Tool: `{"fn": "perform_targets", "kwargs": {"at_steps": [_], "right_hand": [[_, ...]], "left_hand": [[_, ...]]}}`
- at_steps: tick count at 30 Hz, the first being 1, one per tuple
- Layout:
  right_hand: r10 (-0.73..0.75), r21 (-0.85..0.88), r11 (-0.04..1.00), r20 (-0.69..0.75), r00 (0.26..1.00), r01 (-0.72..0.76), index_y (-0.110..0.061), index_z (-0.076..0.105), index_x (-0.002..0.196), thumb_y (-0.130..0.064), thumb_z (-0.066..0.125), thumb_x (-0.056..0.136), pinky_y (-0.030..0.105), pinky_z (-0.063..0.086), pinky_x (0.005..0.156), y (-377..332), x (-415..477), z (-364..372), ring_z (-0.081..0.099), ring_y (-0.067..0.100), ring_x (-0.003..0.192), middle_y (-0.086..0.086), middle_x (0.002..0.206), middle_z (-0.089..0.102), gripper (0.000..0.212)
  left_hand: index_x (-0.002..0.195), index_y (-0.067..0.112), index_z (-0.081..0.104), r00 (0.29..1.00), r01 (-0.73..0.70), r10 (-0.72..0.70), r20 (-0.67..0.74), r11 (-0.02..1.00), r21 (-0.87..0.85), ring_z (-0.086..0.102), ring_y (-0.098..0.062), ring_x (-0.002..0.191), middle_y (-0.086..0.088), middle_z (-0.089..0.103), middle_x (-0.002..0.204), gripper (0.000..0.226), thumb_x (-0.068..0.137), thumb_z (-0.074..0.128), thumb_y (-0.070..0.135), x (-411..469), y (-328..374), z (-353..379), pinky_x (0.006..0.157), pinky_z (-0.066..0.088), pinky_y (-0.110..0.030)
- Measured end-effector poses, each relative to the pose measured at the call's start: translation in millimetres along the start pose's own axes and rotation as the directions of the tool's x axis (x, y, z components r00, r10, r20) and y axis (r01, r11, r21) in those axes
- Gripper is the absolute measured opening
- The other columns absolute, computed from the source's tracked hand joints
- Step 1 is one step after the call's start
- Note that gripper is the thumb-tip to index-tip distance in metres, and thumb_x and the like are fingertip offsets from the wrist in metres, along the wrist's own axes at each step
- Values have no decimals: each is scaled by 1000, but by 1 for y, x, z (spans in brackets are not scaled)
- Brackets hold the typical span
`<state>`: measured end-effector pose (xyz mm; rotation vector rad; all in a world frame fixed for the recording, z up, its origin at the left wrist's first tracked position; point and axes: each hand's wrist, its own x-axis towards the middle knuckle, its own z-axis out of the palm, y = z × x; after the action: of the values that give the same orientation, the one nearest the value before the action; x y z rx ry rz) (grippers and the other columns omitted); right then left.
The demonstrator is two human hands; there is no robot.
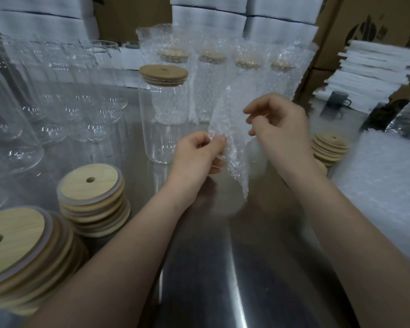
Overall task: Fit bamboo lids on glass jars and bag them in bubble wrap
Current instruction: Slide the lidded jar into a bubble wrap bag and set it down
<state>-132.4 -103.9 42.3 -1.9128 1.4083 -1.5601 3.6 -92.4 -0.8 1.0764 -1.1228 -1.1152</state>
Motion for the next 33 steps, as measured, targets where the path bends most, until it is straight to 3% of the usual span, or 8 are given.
{"fn": "perform_targets", "kwargs": {"at_steps": [5,10,14,20,24,29,31,33], "right_hand": [[-15,-47,998,287,958,30,-28,66,95,-9,60,88,18,46,72,3,-3,4,61,18,85,-9,92,65,21],[6,-39,999,462,887,13,-28,66,111,-28,63,94,23,49,82,6,-6,5,64,15,96,-4,109,68,17],[61,-98,995,593,803,-4,-26,67,114,-30,66,90,30,51,88,9,-6,5,66,11,99,-7,106,71,24],[123,-150,988,582,804,-42,-21,69,98,-26,71,85,30,51,81,19,-5,5,67,8,88,-6,92,72,14],[102,-61,995,598,795,-81,-21,69,106,-30,75,83,33,53,89,20,-2,2,68,11,97,-3,101,73,25],[75,38,992,568,819,-117,-19,70,106,-20,71,90,38,50,94,21,0,-5,66,23,105,7,107,72,17],[76,54,990,559,825,-128,-19,71,102,-15,67,92,33,50,94,19,1,-5,67,20,104,6,105,73,12],[89,42,990,548,832,-134,-21,71,96,-11,62,94,22,52,81,18,2,-5,67,13,93,1,95,72,14]], "left_hand": [[88,6,59,1000,15,-15,-17,1000,-15,60,-9,54,1,63,69,20,96,60,25,-1,2,0,61,51,-29],[94,-1,61,997,15,-21,-76,997,-77,64,-25,72,-19,65,84,28,95,60,27,-2,4,1,79,57,-51],[73,10,46,984,-27,17,-175,998,-56,60,-15,57,-16,59,71,28,93,63,19,-2,5,0,59,56,-35],[75,18,38,962,-147,165,-220,984,96,53,-29,64,-33,56,76,36,86,73,19,-7,7,4,73,52,-63],[81,21,38,951,-184,212,-223,973,141,58,-34,59,-29,58,73,40,81,78,20,-8,8,6,70,54,-60],[92,21,44,929,-225,283,-238,943,243,60,-41,68,-10,49,62,40,79,80,32,-8,9,5,71,53,-56],[99,16,47,922,-243,311,-231,929,280,59,-38,66,-8,48,60,41,79,80,33,-10,9,5,70,52,-55],[101,13,49,915,-260,339,-221,911,320,58,-31,62,-3,46,56,42,79,79,33,-10,9,5,69,52,-54]]}}
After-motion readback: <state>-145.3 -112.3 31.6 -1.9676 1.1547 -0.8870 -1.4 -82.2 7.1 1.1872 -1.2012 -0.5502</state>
